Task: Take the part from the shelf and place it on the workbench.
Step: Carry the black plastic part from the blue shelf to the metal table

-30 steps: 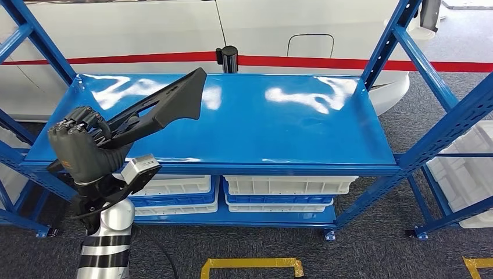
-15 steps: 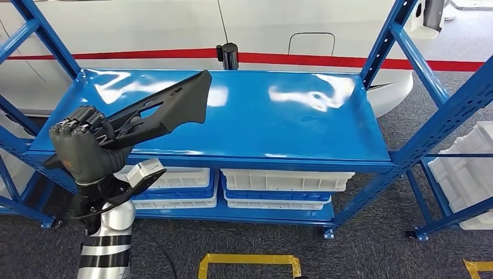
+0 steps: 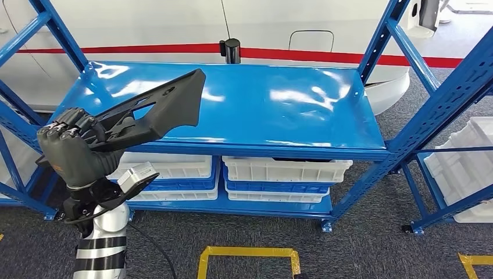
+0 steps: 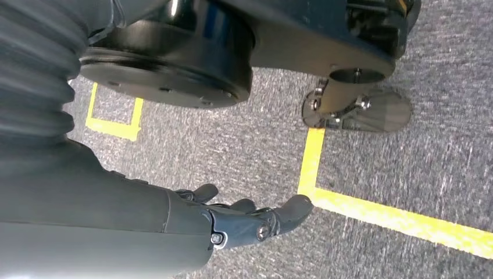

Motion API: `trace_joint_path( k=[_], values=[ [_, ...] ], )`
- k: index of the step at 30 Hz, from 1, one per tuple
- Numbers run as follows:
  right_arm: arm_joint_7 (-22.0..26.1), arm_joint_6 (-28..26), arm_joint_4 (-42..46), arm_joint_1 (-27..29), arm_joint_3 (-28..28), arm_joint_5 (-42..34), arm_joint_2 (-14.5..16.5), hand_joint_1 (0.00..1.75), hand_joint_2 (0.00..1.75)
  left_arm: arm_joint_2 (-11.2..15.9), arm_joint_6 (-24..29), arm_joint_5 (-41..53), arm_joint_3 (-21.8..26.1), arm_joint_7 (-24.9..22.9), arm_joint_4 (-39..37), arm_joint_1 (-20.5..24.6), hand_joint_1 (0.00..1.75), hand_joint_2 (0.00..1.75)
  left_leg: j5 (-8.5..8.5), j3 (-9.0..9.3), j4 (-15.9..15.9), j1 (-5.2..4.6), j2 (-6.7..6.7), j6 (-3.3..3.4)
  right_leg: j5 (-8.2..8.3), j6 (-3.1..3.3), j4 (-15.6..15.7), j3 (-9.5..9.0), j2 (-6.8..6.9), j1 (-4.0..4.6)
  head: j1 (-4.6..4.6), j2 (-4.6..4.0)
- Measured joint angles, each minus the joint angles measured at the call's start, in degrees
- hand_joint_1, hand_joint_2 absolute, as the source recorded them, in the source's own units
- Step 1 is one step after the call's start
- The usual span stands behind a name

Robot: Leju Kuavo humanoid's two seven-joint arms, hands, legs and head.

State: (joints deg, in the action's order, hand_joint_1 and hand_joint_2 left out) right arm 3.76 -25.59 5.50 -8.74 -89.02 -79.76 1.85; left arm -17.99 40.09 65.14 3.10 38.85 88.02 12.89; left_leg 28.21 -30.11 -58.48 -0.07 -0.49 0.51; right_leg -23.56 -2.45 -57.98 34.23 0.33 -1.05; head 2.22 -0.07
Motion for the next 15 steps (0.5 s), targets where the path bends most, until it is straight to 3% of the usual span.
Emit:
trace_joint_path(
  k=[2, 3, 6, 7, 8, 9, 11, 13, 15],
  values=[
    [0.0, -0.01, 0.01, 0.03, 0.0, -0.12, 0.04, 0.0, 1.75, -0.11, -0.01, 0.14, 0.22, 0.32, 0.09, 0.05, 1.75, 1.75, -0.84, -0.65, 0.3, 0.01, 0.13, 0.95, -0.3, -0.63, -0.41, 0.65, -0.03, -0.08, 0.01, 0.0],
    [0.0, -0.02, 0.01, 0.04, 0.0, -0.22, 0.04, 0.0, 1.75, -0.18, -0.01, 0.25, 0.31, 0.49, 0.14, 0.08, 1.75, 1.75, -1.4, -1.13, 0.47, 0.08, 0.2, 1.5, -1.48, -0.6, -1.67, 1.42, -0.06, -0.04, -0.08, 0.0],
    [0.06, -0.07, 0.01, 0.0, 0.0, -0.61, 0.03, 0.0, 1.75, -0.3, -0.01, 0.48, 0.53, 0.9, 0.22, 0.13, 1.75, 1.75, -3.1, -3.38, 0.54, -0.21, 0.25, 2.52, -7.94, 0.16, -11.97, 5.46, -0.14, 0.1, -0.33, 0.0],
    [0.1, -0.08, 0.01, -0.01, 0.0, -0.72, 0.03, 0.0, 1.75, -0.31, -0.01, 0.53, 0.64, 0.98, 0.22, 0.12, 1.75, 1.75, -3.68, -4.18, 0.52, -0.4, 0.25, 2.67, -9.22, 0.12, -15.21, 6.3, -0.15, 0.13, -0.32, 0.0],
    [0.13, -0.1, 0.01, 0.0, 0.0, -0.81, 0.02, 0.0, 1.75, -0.31, -0.01, 0.58, 0.75, 1.02, 0.22, 0.11, 1.75, 1.75, -4.22, -4.93, 0.5, -0.58, 0.24, 2.75, -9.43, -0.11, -16.57, 6.18, -0.15, 0.18, -0.31, 0.0],
    [0.15, -0.12, 0.01, 0.0, 0.0, -0.9, 0.01, 0.0, 1.75, -0.31, -0.01, 0.65, 0.87, 1.03, 0.24, 0.11, 1.75, 1.75, -4.75, -5.6, 0.49, -0.76, 0.23, 2.78, -8.75, -0.39, -15.78, 4.96, -0.15, 0.29, -0.3, 0.0],
    [0.22, -0.16, 0.01, -0.06, 0.0, -1.05, -0.04, 0.0, 1.75, -0.31, -0.01, 0.78, 1.03, 1.03, 0.36, 0.11, 1.75, 1.75, -5.74, -6.64, 0.48, -1.0, 0.19, 2.72, -6.55, -0.4, -8.54, -0.38, -0.21, 0.81, -0.31, 0.0],
    [0.37, -0.2, 0.01, -0.21, 0.0, -1.18, -0.21, 0.0, 1.75, -0.35, 0.0, 0.93, 1.14, 1.01, 0.66, 0.16, 1.75, 1.75, -6.67, -7.3, 0.5, -1.21, 0.21, 2.43, -5.81, 0.46, -0.79, -5.51, -0.22, 1.39, -0.22, 0.0],
    [0.5, -0.22, 0.01, -0.3, 0.0, -1.33, -0.34, 0.0, 1.75, -0.4, 0.0, 1.21, 1.22, 1.0, 0.89, 0.25, 1.75, 1.75, -7.52, -7.49, 0.62, -1.22, 0.27, 1.97, -5.77, 1.21, 1.84, -6.73, -0.22, 1.66, -0.25, 0.0]
  ],
)
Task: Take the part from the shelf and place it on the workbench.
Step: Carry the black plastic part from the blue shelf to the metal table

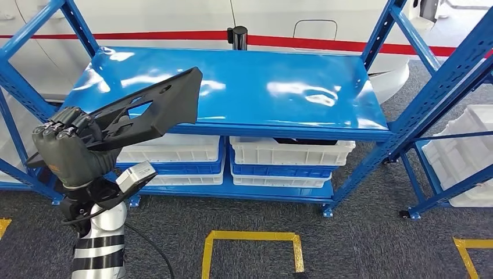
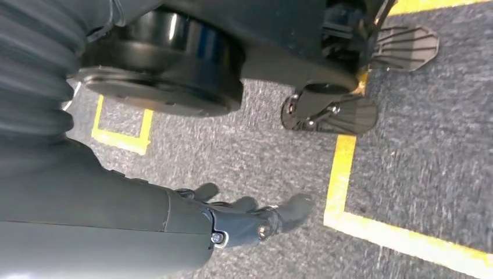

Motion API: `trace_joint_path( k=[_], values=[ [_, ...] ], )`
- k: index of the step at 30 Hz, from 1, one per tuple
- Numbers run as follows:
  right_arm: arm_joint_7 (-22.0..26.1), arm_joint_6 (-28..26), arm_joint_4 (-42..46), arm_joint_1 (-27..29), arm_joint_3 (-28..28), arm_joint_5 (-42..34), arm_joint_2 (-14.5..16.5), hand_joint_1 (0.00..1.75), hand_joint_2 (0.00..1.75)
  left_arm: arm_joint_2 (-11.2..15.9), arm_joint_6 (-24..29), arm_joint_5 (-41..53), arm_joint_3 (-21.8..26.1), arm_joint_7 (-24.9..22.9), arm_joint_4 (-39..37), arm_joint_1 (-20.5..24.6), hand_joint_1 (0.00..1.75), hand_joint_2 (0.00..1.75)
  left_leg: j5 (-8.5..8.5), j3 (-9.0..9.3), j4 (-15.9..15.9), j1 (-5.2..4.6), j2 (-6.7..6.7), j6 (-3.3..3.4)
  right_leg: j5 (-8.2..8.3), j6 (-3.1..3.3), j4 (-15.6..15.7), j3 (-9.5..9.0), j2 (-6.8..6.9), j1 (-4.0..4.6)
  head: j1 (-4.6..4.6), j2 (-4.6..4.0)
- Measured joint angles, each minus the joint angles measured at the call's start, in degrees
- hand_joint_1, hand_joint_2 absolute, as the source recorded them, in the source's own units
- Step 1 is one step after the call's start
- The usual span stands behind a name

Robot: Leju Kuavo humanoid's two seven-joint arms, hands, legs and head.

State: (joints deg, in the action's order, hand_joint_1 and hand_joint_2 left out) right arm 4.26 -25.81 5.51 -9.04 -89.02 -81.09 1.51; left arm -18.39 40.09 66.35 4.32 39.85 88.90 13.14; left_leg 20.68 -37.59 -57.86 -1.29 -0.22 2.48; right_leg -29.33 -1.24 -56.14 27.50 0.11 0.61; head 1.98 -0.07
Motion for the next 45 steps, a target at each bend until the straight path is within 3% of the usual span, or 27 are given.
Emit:
trace_joint_path(
  k=[2, 3, 5, 7, 8, 9, 10, 12, 14, 15, 17, 18, 19, 21, 23, 25, 26, 29, 31, 33, 34, 37, 38, 40, 42, 44, 45],
  values=[
    [0.07, 0.0, 0.03, 0.06, 0.0, -0.18, 0.09, 0.0, 1.75, -0.02, -0.01, 0.33, 0.09, -0.16, 0.07, 0.04, 1.75, 1.75, -0.42, -0.23, 0.05, 0.06, -0.03, -0.57, 0.9, 0.56, 0.27, 0.61, 0.08, -0.37, -0.15, 0.0],
    [0.1, 0.0, 0.04, 0.06, 0.0, -0.26, 0.13, 0.0, 1.75, -0.02, -0.01, 0.52, 0.15, -0.32, 0.14, 0.03, 1.75, 1.75, 0.56, -0.67, -0.64, 0.11, -0.05, -0.92, 1.48, 0.98, 0.45, 0.88, 0.19, -0.68, -0.12, 0.0],
    [0.2, -0.01, 0.07, 0.03, 0.0, -0.36, 0.24, 0.0, 1.75, -0.01, 0.0, 0.87, 0.26, -0.66, 0.26, 0.02, 1.75, 1.75, 5.5, -2.31, -5.3, 0.54, -0.07, -1.72, 2.77, 1.53, 0.68, 1.73, 0.44, -1.26, 0.07, 0.0],
    [0.28, -0.01, 0.08, 0.07, 0.0, -0.38, 0.28, 0.0, 1.75, -0.01, 0.0, 1.22, 0.39, -0.88, 0.3, -0.01, 1.75, 1.75, 10.58, -4.09, -12.93, 1.3, -0.04, -2.59, 3.83, 1.5, 0.58, 3.05, 0.58, -1.38, 0.33, 0.0],
    [0.3, -0.01, 0.08, 0.1, 0.0, -0.39, 0.31, 0.0, 1.75, -0.01, -0.01, 1.33, 0.47, -0.92, 0.3, -0.03, 1.75, 1.75, 11.49, -4.4, -15.89, 1.74, -0.03, -3.01, 4.29, 1.29, 0.47, 3.74, 0.68, -1.47, 0.34, 0.0],
    [0.3, -0.01, 0.09, 0.14, 0.0, -0.39, 0.33, 0.0, 1.75, -0.01, -0.01, 1.37, 0.56, -0.93, 0.3, -0.04, 1.75, 1.75, 11.03, -3.82, -16.98, 2.2, -0.02, -3.43, 4.69, 0.98, 0.3, 4.41, 0.77, -1.66, 0.36, 0.0],
    [0.31, -0.01, 0.09, 0.16, 0.0, -0.39, 0.34, 0.0, 1.75, -0.01, -0.01, 1.38, 0.63, -0.97, 0.3, -0.05, 1.75, 1.75, 9.75, -2.22, -16.01, 2.67, 0.0, -3.9, 5.02, 0.65, 0.03, 5.03, 0.83, -1.93, 0.35, 0.0],
    [0.33, -0.02, 0.06, 0.14, 0.0, -0.39, 0.19, 0.0, 1.75, -0.01, -0.01, 1.4, 0.72, -1.09, 0.3, -0.02, 1.75, 1.75, 7.73, 3.29, -9.33, 3.58, -0.02, -5.29, 5.43, 0.0, -0.9, 6.29, 0.86, -2.3, 0.54, 0.0],
    [0.41, -0.04, 0.08, 0.04, 0.0, -0.46, 0.06, 0.0, 1.75, -0.01, -0.01, 1.6, 0.68, -1.44, 0.31, 0.01, 1.75, 1.75, 8.22, 6.76, -3.65, 3.85, -0.27, -5.9, 5.88, -0.85, -1.82, 7.4, 0.8, -2.15, 0.78, 0.0],
    [0.46, -0.06, 0.11, 0.04, 0.0, -0.5, 0.04, 0.0, 1.75, -0.01, -0.02, 1.83, 0.66, -1.77, 0.32, 0.02, 1.75, 1.75, 8.73, 6.92, -2.67, 3.61, -0.39, -5.59, 6.3, -1.4, -1.97, 7.9, 0.76, -2.05, 0.82, 0.0],
    [0.58, -0.06, 0.16, 0.22, 0.0, -0.65, 0.18, 0.0, 1.75, 0.01, -0.03, 2.39, 0.63, -2.49, 0.31, 0.01, 1.75, 1.75, 8.1, 5.69, -2.44, 3.14, -0.35, -3.87, 7.03, -2.48, -1.93, 8.72, 0.74, -2.24, 0.64, 0.0],
    [0.63, -0.05, 0.18, 0.34, 0.0, -0.75, 0.24, 0.0, 1.75, 0.01, -0.03, 2.64, 0.63, -2.81, 0.3, 0.02, 1.75, 1.75, 7.5, 5.04, -2.41, 2.9, -0.31, -2.9, 6.55, -2.62, -2.34, 9.41, 0.72, -2.39, 0.62, 0.0],
    [0.73, -0.03, 0.18, 0.47, 0.0, -0.91, 0.27, 0.0, 1.75, 0.01, -0.03, 2.91, 0.62, -3.05, 0.3, 0.03, 1.75, 1.75, 6.87, 4.34, -2.34, 2.73, -0.27, -1.96, 5.11, -2.46, -3.72, 10.32, 0.68, -2.44, 0.54, 0.0],
    [1.02, 0.01, 0.19, 0.56, 0.0, -1.29, 0.38, 0.0, 1.75, 0.06, -0.03, 3.52, 0.59, -3.48, 0.3, 0.03, 1.75, 1.75, 5.61, 2.78, -2.29, 2.33, -0.24, -0.6, 0.22, -1.55, -10.14, 12.81, 0.43, -2.31, 0.25, 0.0],
    [1.28, -0.09, 0.2, 0.59, 0.0, -1.61, 0.51, 0.0, 1.75, 0.25, -0.03, 4.14, 0.57, -4.17, 0.32, -0.03, 1.75, 1.75, 4.32, 1.11, -2.32, 1.75, -0.24, 0.0, -3.19, -1.15, -17.52, 14.46, 0.21, -1.99, 0.08, 0.0],
    [1.46, -0.61, 0.22, 0.57, -0.01, -1.72, 0.63, 0.0, 1.75, 0.59, -0.03, 4.61, 0.53, -5.22, 0.4, -0.12, 1.75, 1.75, 3.08, -0.43, -2.34, 1.22, -0.25, 0.19, -2.62, -1.29, -18.93, 12.98, 0.13, -1.48, 0.09, 0.0],
    [1.53, -1.3, 0.22, 0.54, -0.02, -1.62, 0.66, 0.0, 1.75, 0.81, -0.03, 4.85, 0.49, -5.81, 0.52, -0.16, 1.75, 1.75, 2.45, -1.12, -2.34, 1.01, -0.28, 0.21, -1.49, -1.19, -16.6, 10.63, 0.1, -1.07, 0.09, 0.0],
    [1.63, -5.12, 0.18, 0.15, -0.02, -1.1, 0.56, 0.0, 1.75, 1.47, -0.01, 5.48, 0.25, -7.0, 1.31, -0.42, 1.75, 1.75, 0.63, -2.35, -2.26, 0.79, -0.24, -0.11, -1.02, 0.49, -4.51, 1.56, 0.2, 0.45, 0.16, 0.0],
    [1.67, -7.98, 0.15, -0.05, -0.02, -1.14, 0.6, 0.0, 1.75, 1.82, 0.02, 5.66, 0.0, -7.22, 1.77, -0.66, 1.75, 1.75, -0.54, -2.44, -1.83, 1.02, -0.05, -0.81, -1.37, 1.19, -1.0, -0.16, 0.29, 0.99, 0.04, 0.0],
    [1.92, -9.95, 0.15, -0.13, -0.01, -1.52, 0.74, 0.0, 1.75, 2.04, 0.03, 5.74, -0.17, -7.28, 2.08, -0.94, 1.75, 1.75, -0.92, -2.71, -1.5, 1.22, 0.0, -1.56, 0.09, 1.58, -0.35, 0.43, 0.3, 0.56, -0.15, 0.0],
    [2.19, -10.37, 0.15, -0.19, 0.0, -1.79, 0.78, 0.0, 1.75, 2.14, 0.02, 5.89, -0.21, -7.34, 2.19, -1.01, 1.75, 1.75, 0.46, -3.07, -2.17, 1.23, -0.01, -1.94, 0.97, 1.87, 0.05, 0.85, 0.36, 0.24, -0.11, 0.0],
    [2.95, -10.23, 0.16, -0.28, 0.02, -2.26, 0.96, 0.0, 1.75, 2.5, 0.01, 6.4, -0.27, -7.55, 2.32, -1.03, 1.75, 1.75, 8.94, -4.76, -10.28, 1.73, -0.02, -3.16, 3.36, 2.22, 0.34, 2.77, 0.57, -0.35, 0.08, 0.0],
    [3.05, -10.13, 0.17, -0.27, 0.02, -2.31, 1.04, 0.0, 1.75, 2.62, 0.0, 6.46, -0.3, -7.58, 2.31, -1.07, 1.75, 1.75, 10.45, -5.1, -13.67, 2.0, -0.01, -3.6, 4.01, 2.1, 0.24, 3.55, 0.64, -0.46, 0.09, 0.0],
    [3.23, -9.88, 0.18, -0.27, 0.02, -2.4, 1.16, 0.0, 1.75, 2.81, -0.01, 6.57, -0.36, -7.62, 2.29, -1.08, 1.75, 1.75, 9.54, -4.08, -16.74, 2.62, 0.0, -4.39, 5.08, 1.55, -0.14, 5.32, 0.79, -0.82, 0.1, 0.0],
    [3.49, -9.22, 0.17, -0.32, 0.02, -2.51, 1.14, 0.0, 1.75, 2.9, -0.01, 6.48, -0.37, -7.68, 2.26, -0.79, 1.75, 1.75, 7.16, 0.57, -12.14, 3.36, 0.01, -5.25, 5.81, 0.76, -1.0, 6.94, 0.9, -1.23, 0.11, 0.0],
    [3.71, -8.19, 0.17, -0.44, 0.02, -2.63, 1.08, 0.0, 1.75, 2.93, -0.02, 6.25, -0.41, -7.8, 2.15, -0.18, 1.75, 1.75, 7.7, 5.53, -5.25, 3.48, -0.14, -5.66, 6.38, -0.11, -1.96, 8.24, 0.93, -1.29, 0.19, 0.0],
    [3.75, -7.71, 0.19, -0.52, 0.02, -2.69, 1.09, 0.0, 1.75, 2.95, -0.02, 6.18, -0.43, -7.93, 2.03, 0.13, 1.75, 1.75, 8.45, 6.54, -3.31, 3.31, -0.22, -5.47, 6.74, -0.55, -2.19, 8.63, 0.95, -1.22, 0.18, 0.0]
  ],
)
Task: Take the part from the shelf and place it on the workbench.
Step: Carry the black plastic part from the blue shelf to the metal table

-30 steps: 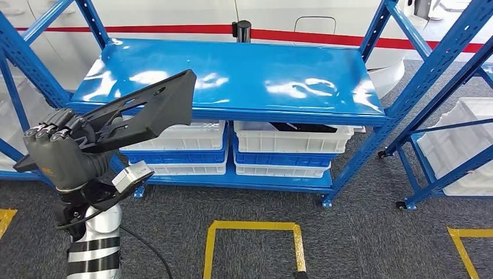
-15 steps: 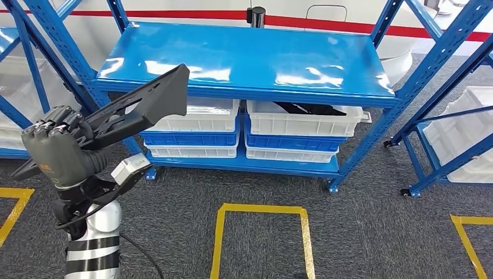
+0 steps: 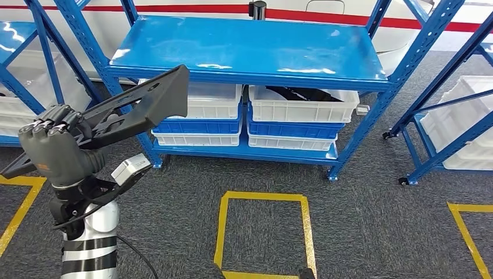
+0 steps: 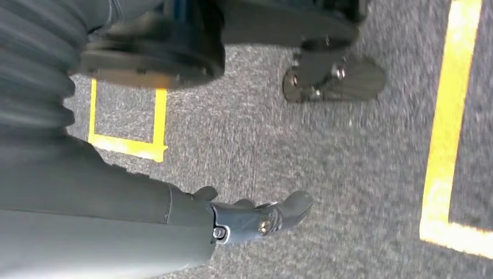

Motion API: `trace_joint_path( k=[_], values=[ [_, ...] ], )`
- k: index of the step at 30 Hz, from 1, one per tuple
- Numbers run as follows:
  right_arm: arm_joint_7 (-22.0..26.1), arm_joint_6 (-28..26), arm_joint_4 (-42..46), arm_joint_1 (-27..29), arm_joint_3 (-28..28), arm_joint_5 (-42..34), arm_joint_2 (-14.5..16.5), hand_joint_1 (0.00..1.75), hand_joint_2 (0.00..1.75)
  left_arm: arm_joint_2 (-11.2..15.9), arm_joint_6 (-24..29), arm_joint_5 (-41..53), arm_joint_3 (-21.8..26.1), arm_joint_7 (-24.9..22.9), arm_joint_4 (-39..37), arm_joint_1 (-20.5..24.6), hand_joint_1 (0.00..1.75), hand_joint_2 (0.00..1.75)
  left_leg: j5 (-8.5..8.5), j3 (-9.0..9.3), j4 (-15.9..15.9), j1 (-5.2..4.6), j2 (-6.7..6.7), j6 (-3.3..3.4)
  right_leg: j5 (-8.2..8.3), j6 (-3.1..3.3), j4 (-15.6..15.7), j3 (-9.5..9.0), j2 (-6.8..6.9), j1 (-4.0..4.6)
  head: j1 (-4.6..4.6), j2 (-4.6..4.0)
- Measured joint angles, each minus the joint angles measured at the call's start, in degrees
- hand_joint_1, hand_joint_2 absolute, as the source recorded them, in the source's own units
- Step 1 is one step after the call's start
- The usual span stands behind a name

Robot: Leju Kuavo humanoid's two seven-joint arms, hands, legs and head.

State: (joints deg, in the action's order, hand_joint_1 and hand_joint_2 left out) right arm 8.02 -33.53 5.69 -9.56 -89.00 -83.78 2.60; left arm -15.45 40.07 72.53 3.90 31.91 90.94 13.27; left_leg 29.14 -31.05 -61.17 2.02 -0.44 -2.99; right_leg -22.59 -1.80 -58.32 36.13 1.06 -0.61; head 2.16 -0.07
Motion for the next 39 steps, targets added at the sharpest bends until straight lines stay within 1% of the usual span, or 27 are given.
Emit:
trace_joint_path(
  k=[2, 3, 4, 6, 8, 9, 10, 11, 12, 14, 15, 16, 18, 19, 20, 21, 23, 24, 25, 26, 28, 30, 32, 34, 36, 38, 39],
  values=[
    [0.03, 0.88, 0.03, -0.03, 0.0, -0.19, 0.14, 0.0, 1.75, 0.03, -0.01, -0.08, 0.0, -0.22, -0.36, 0.52, 1.75, 1.75, -0.27, -0.34, 0.85, -0.57, -0.04, 1.39, 0.99, -1.05, 0.17, 0.55, -0.01, -0.04, -0.19, 0.0],
    [0.06, 1.28, 0.03, 0.01, 0.0, -0.36, 0.2, 0.0, 1.75, 0.04, -0.01, -0.19, 0.01, -0.28, -0.57, 0.81, 1.75, 1.75, -0.83, -0.88, 1.04, -0.73, 0.05, 2.21, 1.02, -1.41, 0.03, 1.03, -0.05, -0.19, -0.19, 0.0],
    [0.14, 1.65, 0.03, 0.06, 0.0, -0.57, 0.26, 0.0, 1.75, 0.06, -0.02, -0.33, 0.03, -0.27, -0.74, 1.1, 1.75, 1.75, -1.51, -1.56, 1.2, -0.83, 0.11, 3.16, 0.18, -1.5, -0.74, 1.8, -0.15, -0.27, -0.35, 0.0],
    [0.37, 2.28, 0.04, 0.16, 0.0, -1.03, 0.4, 0.0, 1.75, 0.1, -0.02, -0.53, 0.12, -0.09, -0.94, 1.65, 1.75, 1.75, -2.95, -3.17, 1.42, -0.87, 0.2, 4.59, -4.11, -0.96, -5.5, 3.93, -0.47, -0.39, -0.64, 0.0],
    [0.6, 2.84, 0.05, 0.2, 0.0, -1.45, 0.58, 0.0, 1.75, 0.22, -0.02, -0.5, 0.32, 0.37, -1.09, 1.9, 1.75, 1.75, -4.25, -4.89, 1.41, -1.01, 0.21, 5.08, -8.44, -0.68, -12.91, 5.77, -0.73, -0.36, -0.83, 0.0],
    [0.7, 3.06, 0.05, 0.2, 0.0, -1.67, 0.68, 0.0, 1.75, 0.3, -0.01, -0.48, 0.44, 0.67, -1.15, 1.94, 1.75, 1.75, -4.87, -5.71, 1.39, -1.06, 0.23, 5.09, -9.27, -0.93, -15.57, 5.98, -0.79, -0.36, -0.83, 0.0],
    [0.79, 3.26, 0.05, 0.2, 0.0, -1.86, 0.76, 0.0, 1.75, 0.37, -0.01, -0.45, 0.55, 0.95, -1.2, 1.94, 1.75, 1.75, -5.45, -6.47, 1.38, -1.08, 0.24, 5.01, -9.04, -1.36, -16.4, 5.35, -0.8, -0.37, -0.84, 0.0],
    [0.85, 3.41, 0.06, 0.19, 0.0, -2.01, 0.82, 0.0, 1.75, 0.44, -0.02, -0.45, 0.67, 1.21, -1.21, 1.94, 1.75, 1.75, -6.03, -7.19, 1.37, -1.06, 0.24, 4.87, -8.09, -1.83, -15.13, 3.71, -0.8, -0.38, -0.83, 0.0],
    [0.9, 3.5, 0.05, 0.16, 0.0, -2.1, 0.85, 0.0, 1.75, 0.5, -0.01, -0.47, 0.81, 1.42, -1.2, 1.95, 1.75, 1.75, -6.59, -7.83, 1.36, -1.03, 0.21, 4.67, -6.97, -2.16, -11.93, 1.13, -0.8, -0.39, -0.85, 0.0],
    [0.97, 3.61, 0.05, -0.01, 0.0, -2.17, 0.92, 0.0, 1.75, 0.62, 0.0, -0.51, 1.16, 1.68, -1.1, 1.98, 1.75, 1.75, -7.66, -8.83, 1.35, -1.09, 0.19, 4.06, -6.42, -2.05, -3.64, -4.69, -0.91, -0.22, -0.79, 0.0],
    [0.98, 3.62, 0.05, -0.06, 0.0, -2.19, 0.97, 0.0, 1.75, 0.69, 0.01, -0.52, 1.32, 1.75, -1.04, 2.01, 1.75, 1.75, -8.21, -9.06, 1.47, -1.12, 0.2, 3.71, -6.57, -1.77, -0.86, -6.42, -1.02, -0.09, -0.78, 0.0],
    [0.99, 3.62, 0.05, -0.11, 0.0, -2.22, 1.01, 0.0, 1.75, 0.74, 0.02, -0.52, 1.44, 1.79, -0.98, 2.04, 1.75, 1.75, -8.79, -9.2, 1.68, -1.14, 0.23, 3.35, -6.87, -1.49, 0.53, -7.16, -1.14, 0.08, -0.79, 0.0],
    [0.99, 3.64, 0.05, -0.12, 0.0, -2.33, 1.02, 0.0, 1.75, 0.85, 0.02, -0.51, 1.64, 1.83, -0.94, 2.08, 1.75, 1.75, -9.64, -9.28, 2.15, -1.05, 0.22, 2.65, -6.15, -0.84, 0.79, -6.68, -1.2, -0.1, -0.81, 0.0],
    [1.0, 3.66, 0.05, -0.16, 0.0, -2.41, 1.06, 0.0, 1.75, 0.91, 0.02, -0.51, 1.75, 1.86, -0.91, 2.12, 1.75, 1.75, -9.02, -9.52, 1.82, -1.01, 0.23, 2.34, -5.71, -0.38, 0.9, -6.39, -1.15, -0.32, -0.76, 0.0],
    [1.01, 3.71, 0.05, -0.18, 0.0, -2.51, 1.12, 0.0, 1.75, 1.0, 0.02, -0.52, 1.87, 1.93, -0.87, 2.16, 1.75, 1.75, -7.37, -9.95, 0.57, -0.98, 0.24, 2.1, -5.17, 0.18, 1.03, -6.02, -1.05, -0.54, -0.63, 0.0],
    [1.01, 3.77, 0.05, -0.21, 0.0, -2.62, 1.19, 0.0, 1.75, 1.1, 0.02, -0.53, 1.96, 2.04, -0.85, 2.22, 1.75, 1.75, -4.75, -10.67, -1.96, -0.93, 0.25, 1.93, -4.65, 0.71, 1.09, -5.61, -0.95, -0.72, -0.52, 0.0],
    [1.02, 3.96, 0.05, -0.25, 0.01, -2.89, 1.25, 0.0, 1.75, 1.27, 0.02, -0.55, 2.05, 2.23, -0.82, 2.29, 1.75, 1.75, 0.57, -12.39, -9.76, -0.91, 0.24, 1.68, -3.69, 1.37, 1.02, -4.53, -0.8, -0.39, -0.31, 0.0],
    [1.03, 4.07, 0.05, -0.26, 0.02, -3.03, 1.23, 0.0, 1.75, 1.33, 0.02, -0.51, 2.07, 2.27, -0.82, 2.3, 1.75, 1.75, 1.8, -12.82, -13.11, -0.89, 0.23, 1.59, -3.23, 1.49, 0.96, -3.96, -0.75, -0.26, -0.27, 0.0],
    [1.04, 4.18, 0.05, -0.29, 0.03, -3.16, 1.21, 0.0, 1.75, 1.36, 0.02, -0.44, 2.08, 2.27, -0.82, 2.31, 1.75, 1.75, 1.78, -12.45, -14.82, -0.85, 0.24, 1.55, -2.82, 1.47, 0.88, -3.41, -0.71, -0.17, -0.27, 0.0],
    [1.06, 4.27, 0.05, -0.34, 0.04, -3.29, 1.19, 0.0, 1.75, 1.37, 0.02, -0.31, 2.06, 2.27, -0.82, 2.35, 1.75, 1.75, 0.76, -10.99, -14.26, -0.82, 0.24, 1.58, -2.47, 1.37, 0.77, -2.9, -0.69, -0.13, -0.27, 0.0],
    [1.09, 4.41, 0.05, -0.48, 0.07, -3.44, 1.16, 0.0, 0.87, 1.37, 0.02, -0.04, 1.99, 2.27, -0.82, 2.62, 1.75, 1.75, -1.15, -5.55, -7.73, -0.8, 0.23, 1.76, -1.97, 1.07, 0.35, -2.01, -0.72, -0.12, -0.25, 0.0],
    [1.14, 4.49, 0.05, -0.65, 0.08, -3.55, 1.16, 0.0, 0.0, 1.36, 0.01, 0.11, 1.91, 2.27, -0.8, 3.0, 1.75, 1.75, -0.96, -1.06, -0.92, -1.04, 0.1, 2.01, -1.45, 0.46, -0.08, -1.3, -0.74, 0.08, -0.29, 0.0],
    [1.29, 4.65, 0.05, -0.75, 0.11, -3.75, 1.16, 0.0, 0.0, 1.35, -0.01, 0.26, 1.83, 2.25, -0.78, 3.2, 1.75, 1.75, -0.62, -0.28, 1.22, -1.45, 0.01, 2.5, -0.71, -0.4, -0.15, -0.79, -0.75, 0.17, -0.32, 0.0],
    [1.62, 4.89, 0.05, -0.78, 0.24, -4.21, 1.13, 0.0, 0.0, 1.33, -0.01, 0.61, 1.52, 2.12, -0.79, 3.38, 1.75, 1.75, -1.58, -1.09, 1.62, -1.42, 0.12, 3.6, -0.73, -1.0, -0.53, 0.0, -0.87, 0.12, -0.28, 0.0],
    [2.06, 5.07, 0.05, -0.84, 0.49, -4.78, 1.09, 0.0, 0.0, 1.24, -0.02, 1.29, 0.76, 1.72, -0.81, 3.73, 1.75, 1.75, -2.99, -2.45, 1.97, -1.26, 0.27, 4.78, -3.91, -0.83, -3.92, 1.81, -1.02, 0.09, -0.5, 0.0],
    [2.48, 5.17, 0.05, -0.98, 0.74, -5.22, 1.08, 0.0, 0.0, 1.16, -0.02, 1.87, -0.22, 1.15, -0.87, 3.97, 1.75, 1.75, -4.37, -4.22, 1.96, -1.31, 0.32, 5.22, -8.65, -0.49, -10.9, 4.0, -1.06, -0.03, -0.74, 0.0],
    [2.67, 5.2, 0.05, -1.05, 0.87, -5.39, 1.07, 0.0, 0.0, 1.15, -0.02, 1.99, -0.71, 0.85, -0.95, 3.99, 1.75, 1.75, -5.05, -5.12, 1.95, -1.32, 0.35, 5.19, -9.97, -0.65, -14.12, 4.59, -1.06, -0.08, -0.78, 0.0]
  ],
)
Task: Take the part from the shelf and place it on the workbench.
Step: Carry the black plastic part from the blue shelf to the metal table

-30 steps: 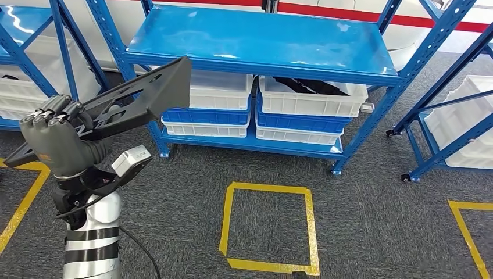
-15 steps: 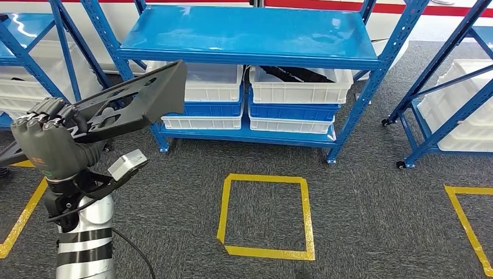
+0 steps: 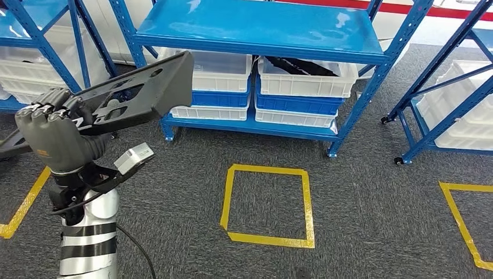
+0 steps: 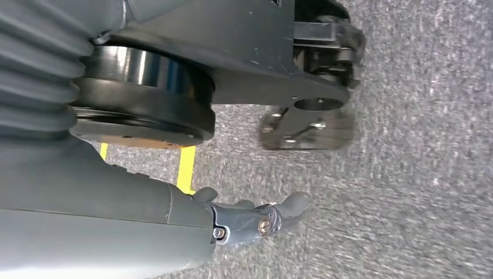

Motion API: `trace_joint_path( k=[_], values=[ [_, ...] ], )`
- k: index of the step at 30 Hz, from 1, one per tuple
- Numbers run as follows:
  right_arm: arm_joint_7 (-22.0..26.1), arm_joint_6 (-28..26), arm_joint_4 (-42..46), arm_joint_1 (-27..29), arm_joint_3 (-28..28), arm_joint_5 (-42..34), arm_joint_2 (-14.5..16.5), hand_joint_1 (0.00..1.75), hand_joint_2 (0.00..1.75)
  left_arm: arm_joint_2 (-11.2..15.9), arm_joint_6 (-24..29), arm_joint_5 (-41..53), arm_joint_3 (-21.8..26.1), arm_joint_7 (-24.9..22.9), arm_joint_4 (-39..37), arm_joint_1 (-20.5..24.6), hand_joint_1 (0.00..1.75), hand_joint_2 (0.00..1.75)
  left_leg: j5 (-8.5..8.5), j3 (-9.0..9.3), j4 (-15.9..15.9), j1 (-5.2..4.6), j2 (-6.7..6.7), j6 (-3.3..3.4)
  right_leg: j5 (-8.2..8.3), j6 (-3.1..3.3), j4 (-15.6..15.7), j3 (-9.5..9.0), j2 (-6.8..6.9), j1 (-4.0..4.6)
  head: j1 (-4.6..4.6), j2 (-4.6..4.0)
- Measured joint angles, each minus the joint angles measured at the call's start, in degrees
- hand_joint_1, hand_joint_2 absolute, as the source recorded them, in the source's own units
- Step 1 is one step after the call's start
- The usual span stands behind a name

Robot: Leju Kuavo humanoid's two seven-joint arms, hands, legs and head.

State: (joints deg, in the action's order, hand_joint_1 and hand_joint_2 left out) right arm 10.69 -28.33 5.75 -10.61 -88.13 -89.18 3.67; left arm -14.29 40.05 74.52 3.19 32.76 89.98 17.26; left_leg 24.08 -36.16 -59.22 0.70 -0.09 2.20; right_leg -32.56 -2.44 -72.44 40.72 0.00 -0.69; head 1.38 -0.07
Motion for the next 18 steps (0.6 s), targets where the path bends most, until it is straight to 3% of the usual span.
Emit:
trace_joint_path(
  k=[1, 2, 4, 6, 7, 8, 10, 11, 13, 14, 15, 16, 17, 18],
  values=[
    [0.16, 0.02, 0.0, -0.08, 0.13, -0.13, -0.02, 0.0, 0.0, 0.0, -0.01, 0.03, -0.45, -0.27, -0.13, 0.01, 1.75, 1.75, -0.69, -0.91, -0.01, 0.0, 0.05, -0.06, -0.27, -0.4, -1.96, -0.05, 0.0, -0.04, -0.03, 0.0],
    [0.3, 0.02, 0.0, -0.15, 0.26, -0.24, -0.05, 0.0, 0.0, 0.0, -0.01, 0.0, -0.85, -0.56, -0.25, 0.01, 1.75, 1.75, -1.4, -1.81, -0.02, 0.01, 0.1, -0.17, 0.51, -0.98, -2.08, -0.98, 0.01, -0.08, -0.08, 0.0],
    [0.58, -0.04, 0.0, -0.38, 0.44, -0.34, -0.14, 0.0, 0.0, 0.02, 0.0, -0.27, -1.42, -1.0, -0.41, 0.06, 1.75, 1.75, -2.85, -3.48, -0.04, 0.05, 0.14, -0.55, 2.89, -1.8, 3.26, -5.69, 0.01, -0.14, -0.1, 0.0],
    [0.91, -0.14, 0.0, -0.71, 0.52, -0.36, -0.13, 0.0, 0.0, 0.08, 0.01, -0.92, -1.6, -1.14, -0.4, 0.21, 1.75, 1.75, -4.27, -4.56, 0.05, -0.03, 0.15, -1.18, 2.86, -1.3, 11.44, -11.41, -0.09, 0.12, 0.04, 0.0],
    [1.08, -0.18, 0.0, -0.82, 0.52, -0.36, -0.07, 0.0, 0.0, 0.11, 0.02, -1.32, -1.6, -1.07, -0.39, 0.33, 1.75, 1.75, -4.93, -4.68, 0.21, -0.02, 0.17, -1.54, 2.4, -0.79, 14.06, -12.91, -0.22, 0.29, 0.09, 0.0],
    [1.17, -0.18, 0.0, -0.87, 0.52, -0.38, 0.0, 0.0, 0.0, 0.15, 0.02, -1.67, -1.58, -0.95, -0.38, 0.47, 1.75, 1.75, -5.58, -4.66, 0.51, 0.0, 0.2, -1.92, 2.2, -0.3, 15.14, -13.29, -0.38, 0.52, 0.14, 0.0],
    [1.26, -0.2, 0.01, -0.86, 0.52, -0.4, 0.15, 0.0, 0.0, 0.23, 0.02, -2.19, -1.54, -0.72, -0.39, 0.72, 1.75, 1.75, -6.33, -4.64, 0.98, 0.16, 0.1, -2.68, 3.14, 0.67, 15.22, -12.37, -0.44, 0.37, 0.19, 0.0],
    [1.27, -0.2, 0.01, -0.9, 0.52, -0.42, 0.22, 0.0, 0.0, 0.33, 0.02, -2.39, -1.51, -0.63, -0.39, 0.83, 1.75, 1.75, -5.15, -5.02, 0.34, 0.22, 0.01, -2.94, 3.79, 1.38, 15.27, -12.0, -0.33, 0.18, 0.28, 0.0],
    [1.25, -0.16, 0.02, -0.97, 0.52, -0.44, 0.4, 0.0, 0.0, 0.55, 0.01, -2.79, -1.47, -0.4, -0.39, 1.05, 1.75, 1.75, 0.68, -6.44, -4.42, 0.37, -0.09, -3.25, 5.39, 2.53, 15.45, -10.89, -0.05, -0.16, 0.53, 0.0],
    [1.19, -0.08, 0.01, -1.0, 0.52, -0.45, 0.46, 0.0, 0.0, 0.63, 0.01, -2.93, -1.46, -0.29, -0.39, 1.15, 1.75, 1.75, 3.98, -7.24, -8.3, 0.39, -0.08, -3.4, 6.16, 2.87, 15.4, -10.12, 0.0, -0.03, 0.61, 0.0],
    [1.09, 0.07, 0.02, -0.99, 0.52, -0.46, 0.51, 0.0, 0.0, 0.67, 0.01, -3.09, -1.44, -0.26, -0.4, 1.19, 1.75, 1.75, 6.06, -7.81, -12.22, 0.43, -0.08, -3.57, 6.86, 2.93, 15.33, -9.24, 0.04, 0.08, 0.67, 0.0],
    [0.99, 0.28, 0.02, -0.98, 0.52, -0.47, 0.56, 0.0, 0.0, 0.71, 0.02, -3.28, -1.42, -0.27, -0.4, 1.17, 1.75, 1.75, 6.56, -7.89, -15.23, 0.49, -0.08, -3.73, 7.52, 2.89, 15.25, -8.34, 0.09, 0.15, 0.66, 0.0],
    [0.93, 0.54, 0.02, -0.96, 0.52, -0.48, 0.6, 0.0, 0.0, 0.73, 0.02, -3.44, -1.39, -0.36, -0.4, 1.14, 1.75, 1.75, 5.78, -7.2, -16.64, 0.56, -0.08, -3.84, 8.12, 2.77, 15.14, -7.44, 0.12, 0.2, 0.68, 0.0],
    [0.98, 0.81, 0.02, -0.95, 0.52, -0.48, 0.62, 0.0, 0.0, 0.75, 0.02, -3.52, -1.34, -0.44, -0.4, 1.11, 1.75, 1.75, 4.32, -5.48, -16.0, 0.67, -0.08, -3.9, 8.67, 2.6, 14.99, -6.58, 0.13, 0.21, 0.68, 0.0]
  ],
)
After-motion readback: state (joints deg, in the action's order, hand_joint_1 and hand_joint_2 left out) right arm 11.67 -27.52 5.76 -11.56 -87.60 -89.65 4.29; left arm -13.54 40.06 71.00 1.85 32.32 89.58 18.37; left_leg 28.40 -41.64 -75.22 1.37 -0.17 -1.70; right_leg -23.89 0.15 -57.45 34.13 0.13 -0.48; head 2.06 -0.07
